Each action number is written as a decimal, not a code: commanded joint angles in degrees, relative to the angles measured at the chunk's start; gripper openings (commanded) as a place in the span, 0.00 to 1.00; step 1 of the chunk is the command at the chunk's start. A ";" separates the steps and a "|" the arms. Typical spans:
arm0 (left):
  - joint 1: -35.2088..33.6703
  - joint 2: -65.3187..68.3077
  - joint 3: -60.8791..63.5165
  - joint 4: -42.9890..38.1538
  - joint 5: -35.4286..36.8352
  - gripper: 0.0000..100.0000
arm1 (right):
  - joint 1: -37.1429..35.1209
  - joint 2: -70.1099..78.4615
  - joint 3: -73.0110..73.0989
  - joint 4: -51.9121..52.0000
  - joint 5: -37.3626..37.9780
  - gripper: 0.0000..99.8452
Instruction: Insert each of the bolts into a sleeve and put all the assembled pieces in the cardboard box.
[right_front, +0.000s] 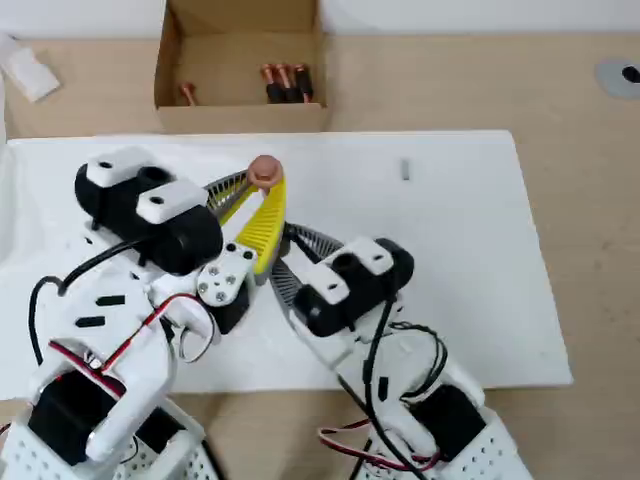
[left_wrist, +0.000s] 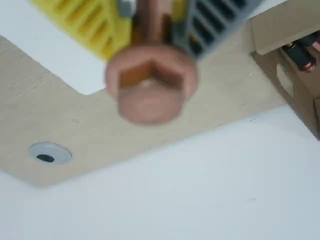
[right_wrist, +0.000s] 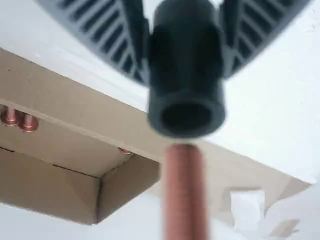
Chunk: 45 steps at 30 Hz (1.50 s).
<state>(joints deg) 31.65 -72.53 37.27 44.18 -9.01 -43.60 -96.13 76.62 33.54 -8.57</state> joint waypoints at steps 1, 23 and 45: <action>-1.05 -0.31 -0.09 -1.23 0.00 0.00 | -0.57 -0.84 -0.31 -1.41 -0.62 0.01; -0.44 -0.66 4.48 -0.53 4.13 0.00 | -0.57 -0.84 -0.31 -1.41 -0.62 0.01; -10.20 2.59 -8.35 15.91 14.59 0.17 | 4.18 -0.40 -0.75 -1.41 -0.26 0.01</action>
<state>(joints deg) 25.23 -71.56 35.25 58.24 4.00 -42.29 -96.13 76.70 33.54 -8.66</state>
